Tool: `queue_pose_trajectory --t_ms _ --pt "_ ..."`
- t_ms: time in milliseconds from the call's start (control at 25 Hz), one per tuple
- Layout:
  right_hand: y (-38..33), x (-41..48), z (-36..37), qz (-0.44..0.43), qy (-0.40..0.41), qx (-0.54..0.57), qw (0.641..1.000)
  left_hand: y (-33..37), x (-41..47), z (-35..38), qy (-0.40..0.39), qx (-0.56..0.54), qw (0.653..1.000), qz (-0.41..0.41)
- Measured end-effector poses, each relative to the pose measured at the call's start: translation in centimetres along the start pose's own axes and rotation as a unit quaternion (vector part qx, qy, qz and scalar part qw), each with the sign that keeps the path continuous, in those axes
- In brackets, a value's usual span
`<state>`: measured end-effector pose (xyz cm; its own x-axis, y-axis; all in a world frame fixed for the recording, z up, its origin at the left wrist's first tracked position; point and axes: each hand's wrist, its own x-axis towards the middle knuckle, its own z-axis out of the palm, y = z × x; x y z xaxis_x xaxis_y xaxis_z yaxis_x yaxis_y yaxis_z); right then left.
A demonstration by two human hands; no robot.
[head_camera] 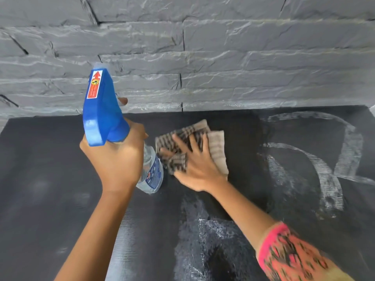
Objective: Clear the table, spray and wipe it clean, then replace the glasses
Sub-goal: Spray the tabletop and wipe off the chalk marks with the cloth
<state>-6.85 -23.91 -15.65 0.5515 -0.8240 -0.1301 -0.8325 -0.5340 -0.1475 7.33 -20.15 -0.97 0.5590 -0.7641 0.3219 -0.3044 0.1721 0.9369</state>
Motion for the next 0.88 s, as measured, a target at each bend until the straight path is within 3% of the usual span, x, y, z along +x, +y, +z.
queue_pose_trajectory --t_ms 200,360,440,520,640,760,880 --pt "2.9 -12.9 2.2 -0.078 0.043 -0.040 0.995 -0.5 0.0 -0.1 0.006 0.001 1.000 0.000" --pt "10.9 -8.4 -0.1 0.088 0.028 -0.025 0.995 -1.0 0.0 -0.2 0.004 0.004 1.000 -0.006" --pt "12.0 -3.0 -1.2 0.174 0.027 0.001 0.984 -1.0 -0.2 0.0 0.002 0.007 1.000 -0.013" --pt "10.1 0.4 -1.7 0.193 0.020 0.028 0.981 -0.7 -0.2 0.1 0.004 0.005 1.000 -0.024" --pt "3.8 -2.2 -0.1 0.085 0.021 0.017 0.996 -0.4 0.1 -0.2 -0.001 0.005 0.999 -0.043" --pt "-0.6 -11.3 3.0 -0.050 0.030 -0.003 0.998 0.6 -0.7 -0.8 -0.009 0.018 0.996 -0.083" --pt "2.0 -17.7 3.3 -0.023 0.029 -0.023 0.999 2.4 -3.0 -3.1 -0.027 0.027 0.996 -0.076"
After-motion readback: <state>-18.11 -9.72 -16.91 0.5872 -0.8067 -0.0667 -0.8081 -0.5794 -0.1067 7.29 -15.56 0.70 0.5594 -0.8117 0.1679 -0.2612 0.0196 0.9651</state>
